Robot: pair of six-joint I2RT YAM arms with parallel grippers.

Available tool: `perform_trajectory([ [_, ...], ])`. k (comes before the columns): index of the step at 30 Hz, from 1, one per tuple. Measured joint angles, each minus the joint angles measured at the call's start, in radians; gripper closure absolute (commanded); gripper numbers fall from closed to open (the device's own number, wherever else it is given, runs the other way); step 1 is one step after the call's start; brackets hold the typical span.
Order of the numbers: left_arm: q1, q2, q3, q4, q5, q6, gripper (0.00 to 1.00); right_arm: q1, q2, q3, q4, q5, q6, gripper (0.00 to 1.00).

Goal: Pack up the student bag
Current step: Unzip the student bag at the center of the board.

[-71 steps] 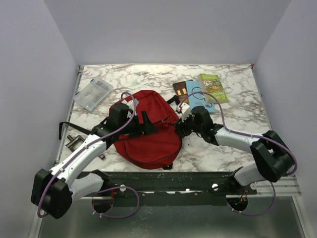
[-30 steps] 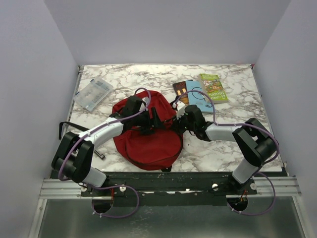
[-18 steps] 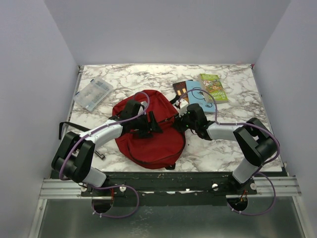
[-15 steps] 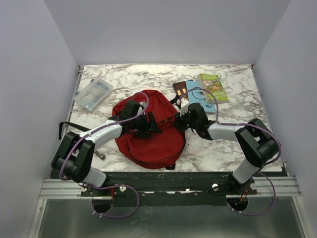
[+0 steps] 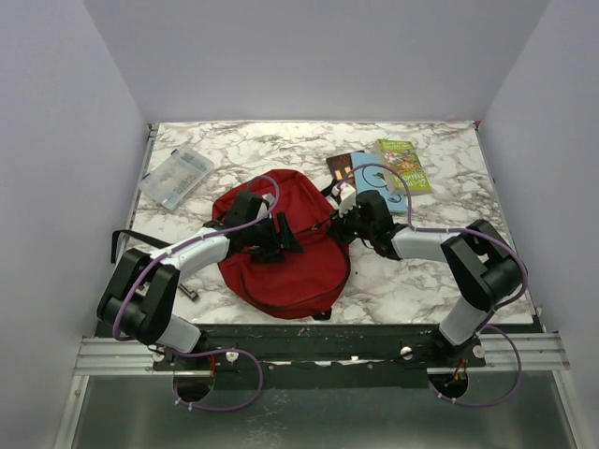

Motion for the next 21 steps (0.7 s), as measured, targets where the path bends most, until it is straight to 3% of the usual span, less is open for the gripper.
perform_trajectory([
  [7, 0.0, 0.0, 0.001, 0.0, 0.0, 0.001, 0.33, -0.001, 0.03, 0.043, -0.02, 0.014, 0.0, 0.82],
  [11, 0.007, 0.009, 0.005, 0.014, 0.013, -0.007, 0.33, 0.0, 0.035, 0.049, -0.033, 0.053, 0.019, 0.99],
  [17, 0.048, 0.07, 0.009, 0.066, 0.043, -0.058, 0.31, 0.0, 0.006, 0.044, -0.057, 0.069, 0.1, 0.99],
  [21, 0.07, 0.075, 0.009, 0.089, 0.043, -0.087, 0.31, -0.001, -0.154, -0.043, -0.053, 0.005, 0.202, 0.99],
])
